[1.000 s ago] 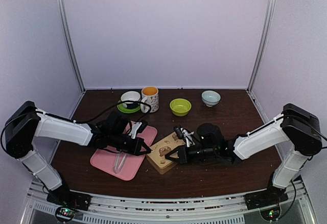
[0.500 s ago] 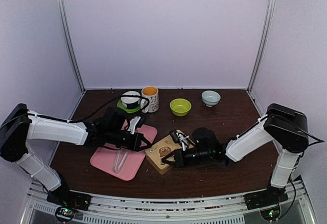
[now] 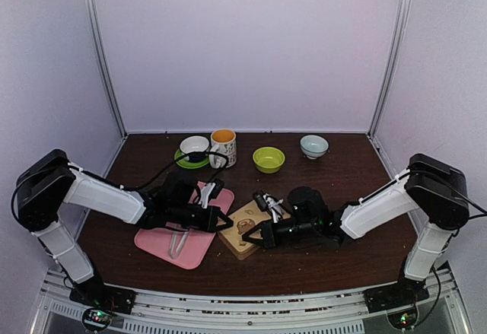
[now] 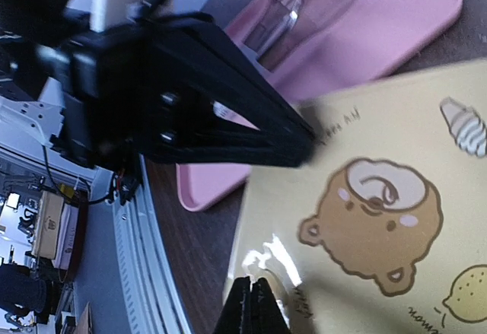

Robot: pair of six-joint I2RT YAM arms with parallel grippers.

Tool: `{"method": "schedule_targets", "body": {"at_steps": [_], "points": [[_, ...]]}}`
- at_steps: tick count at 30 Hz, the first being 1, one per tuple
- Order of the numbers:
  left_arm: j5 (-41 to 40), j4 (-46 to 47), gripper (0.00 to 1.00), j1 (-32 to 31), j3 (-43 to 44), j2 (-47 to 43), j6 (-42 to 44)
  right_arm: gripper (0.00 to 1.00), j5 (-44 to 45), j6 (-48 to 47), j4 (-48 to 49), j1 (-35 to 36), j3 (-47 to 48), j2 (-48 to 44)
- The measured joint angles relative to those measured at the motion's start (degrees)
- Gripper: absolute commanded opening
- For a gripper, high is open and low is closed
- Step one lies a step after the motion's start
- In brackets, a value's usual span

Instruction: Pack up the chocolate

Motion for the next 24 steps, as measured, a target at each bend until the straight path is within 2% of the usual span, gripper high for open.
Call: {"method": "schedule_targets", "body": {"at_steps": [3,6,11,14,17,20,22,24], "points": [[-0.5,-1.8,0.00,-0.4,0.0,-1.0,0.1,0.00,-0.4,0.4,1.5,-0.6,0.4,3.6],[-1.5,-5.6,0.00,-1.3,0.5,-2.5,0.6,0.00,-0.5,0.2,0.6,-1.8,0.2,2.7],[-3.0,-9.9,0.00,-6.4,4.2,-3.2,2.3,0.00,-0.5,-1.0,-4.7,-6.2,-1.3,-4.9],[-3.0,-9.4,0.00,-9.4,5.9,-3.2,2.3,0.00,-0.5,-2.1,-5.9,-10.3,-1.8,-10.7],[-2.5,-7.6,0.00,-10.0,6.2,-1.1,2.1,0.00,-0.6,-2.9,-4.9,-13.9,-3.1,-12.0],[-1.5,-4.5,0.00,-9.7,6.2,3.5,1.5,0.00,-0.7,-3.0,-3.1,-16.1,-5.0,-8.9],[-1.6,-3.3,0.00,-9.6,7.1,4.5,1.0,0.00,-0.9,-3.0,-1.5,-16.6,-5.6,-3.7],[-1.7,-3.3,0.00,-9.6,7.1,4.5,0.9,0.00,-2.4,-2.4,4.4,-17.0,-5.5,0.4]]}}
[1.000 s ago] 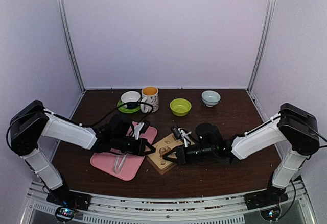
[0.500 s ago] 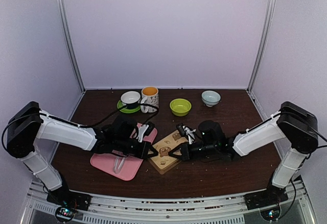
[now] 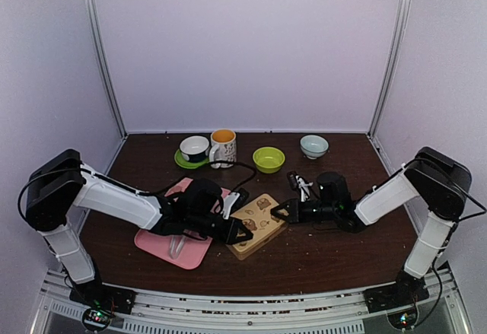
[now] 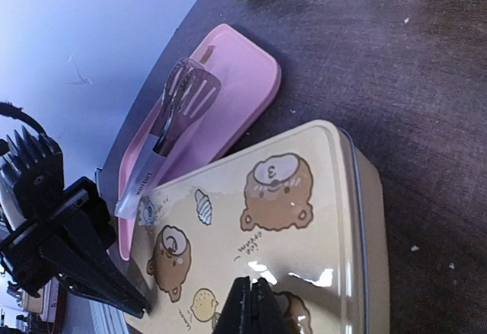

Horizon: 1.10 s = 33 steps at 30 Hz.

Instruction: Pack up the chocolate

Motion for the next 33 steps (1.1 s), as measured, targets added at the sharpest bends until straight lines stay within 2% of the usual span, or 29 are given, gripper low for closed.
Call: {"method": "schedule_targets", "body": {"at_steps": [2,5,10,15,19,25,29,33], "points": [[-0.5,-1.4,0.00,0.0,0.0,-0.7,0.1,0.00,-0.9,0.7,4.5,-0.3,0.2,2.0],[-1.7,-4.7,0.00,0.0,0.0,-2.8,0.3,0.00,-1.0,1.0,4.9,-0.4,0.1,1.9],[-5.6,-9.6,0.00,0.3,0.0,-8.6,0.7,0.00,-0.6,-0.3,-3.2,-0.6,1.7,-1.3],[-9.1,-11.9,0.00,2.4,0.0,-12.7,1.2,0.00,0.0,-2.2,-9.5,-0.7,9.2,-2.1],[-10.1,-12.0,0.00,3.7,-0.8,-11.6,1.2,0.00,0.7,-2.4,-10.1,-1.0,14.1,0.5],[-9.1,-6.0,0.00,4.0,-2.2,-4.8,0.0,0.00,0.7,0.7,-8.3,-3.5,19.7,12.0],[-8.6,-4.2,0.00,4.0,-2.2,-4.2,-0.6,0.00,2.0,1.0,-11.0,-4.2,19.3,11.3],[-9.4,-8.0,0.00,4.0,-2.2,-6.1,-0.5,0.00,3.5,-0.7,-17.8,-4.9,16.9,4.8]]}}
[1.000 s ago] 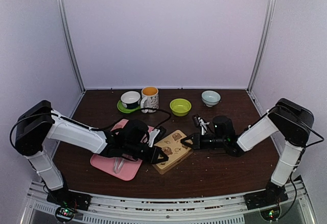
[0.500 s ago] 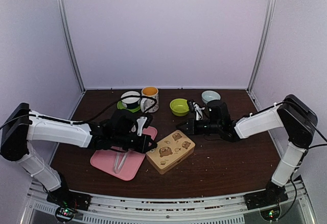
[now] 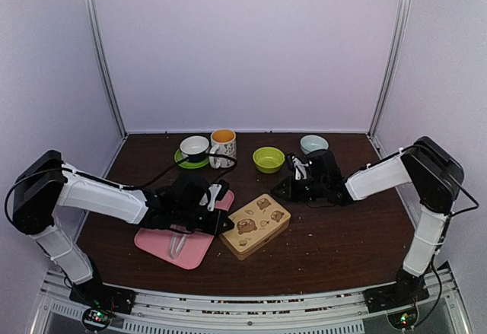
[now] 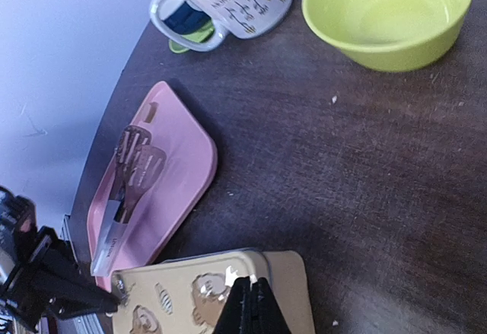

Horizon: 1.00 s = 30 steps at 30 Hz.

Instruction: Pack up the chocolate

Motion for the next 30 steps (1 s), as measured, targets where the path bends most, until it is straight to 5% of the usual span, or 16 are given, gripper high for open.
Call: {"method": "schedule_targets", "body": {"at_steps": [14,16,19,20,23,30], "points": [[-14.7,-20.2,0.08,6.8,0.5,-25.0,6.6,0.06,12.3,-12.5,-10.7,-6.6,-11.3,-36.9],[-16.1,-22.5,0.23,10.1,0.5,-27.9,8.3,0.21,15.6,-13.8,-12.6,-8.1,-12.7,-39.8],[-18.1,-25.2,0.90,15.5,0.1,-31.5,10.9,0.72,21.6,-15.5,-14.4,-10.1,-15.5,-44.7],[-18.9,-26.0,0.97,17.0,-0.1,-32.7,11.4,0.82,23.4,-15.6,-15.0,-10.6,-16.2,-46.2],[-22.6,-28.0,0.98,21.1,-0.7,-35.6,12.3,0.99,29.9,-17.4,-15.9,-11.8,-18.2,-50.9],[-30.3,-29.2,0.98,31.1,-0.9,-37.7,15.7,0.99,50.9,-22.6,-10.5,-12.2,-24.3,-58.9]]}}
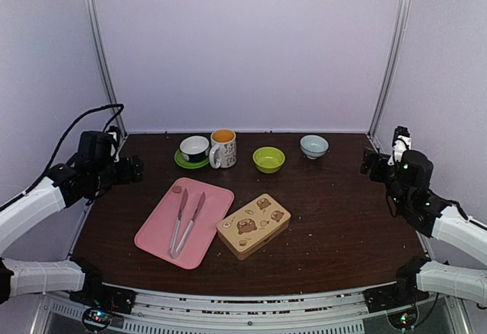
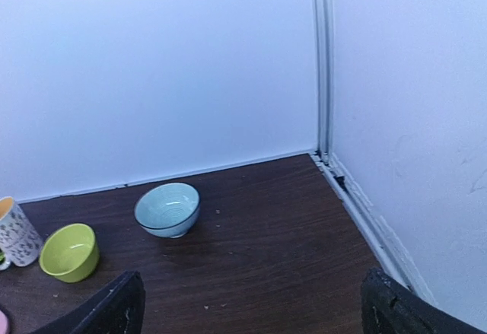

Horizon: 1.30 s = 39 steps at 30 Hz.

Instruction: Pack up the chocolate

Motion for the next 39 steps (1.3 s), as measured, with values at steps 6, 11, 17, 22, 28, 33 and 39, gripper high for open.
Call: {"method": "schedule_targets", "body": {"at_steps": [6,11,17,22,28,33,39], "points": [[-8.9,9.7,0.98,4.1,-6.2,-1.4,7.1,0.98,3.8,-10.1,14.5,-0.2,-12.4,0.7],[-14.1,24.4,0.98,5.6,-15.8,0.0,16.2,0.97,2.5,-15.5,23.0,-3.6,-13.9,6.7],[-13.9,42.1,0.98,11.7,-23.1,7.7,22.2,0.96,-0.6,-15.8,35.2,-9.4,-14.3,18.5],[-9.2,50.7,0.98,17.0,-24.9,11.9,23.7,0.97,-2.6,-15.0,46.2,-13.0,-14.4,27.1],[-3.0,57.8,0.98,18.8,-24.7,14.4,25.7,0.95,-6.3,-13.0,50.8,-16.2,-14.1,32.0],[2.7,60.6,0.98,18.8,-23.2,17.6,27.9,1.00,-9.4,-12.7,51.0,-17.2,-13.0,32.0],[5.7,66.7,0.98,18.8,-23.1,20.6,30.2,1.00,-10.8,-12.7,50.9,-17.2,-12.9,32.0]]}}
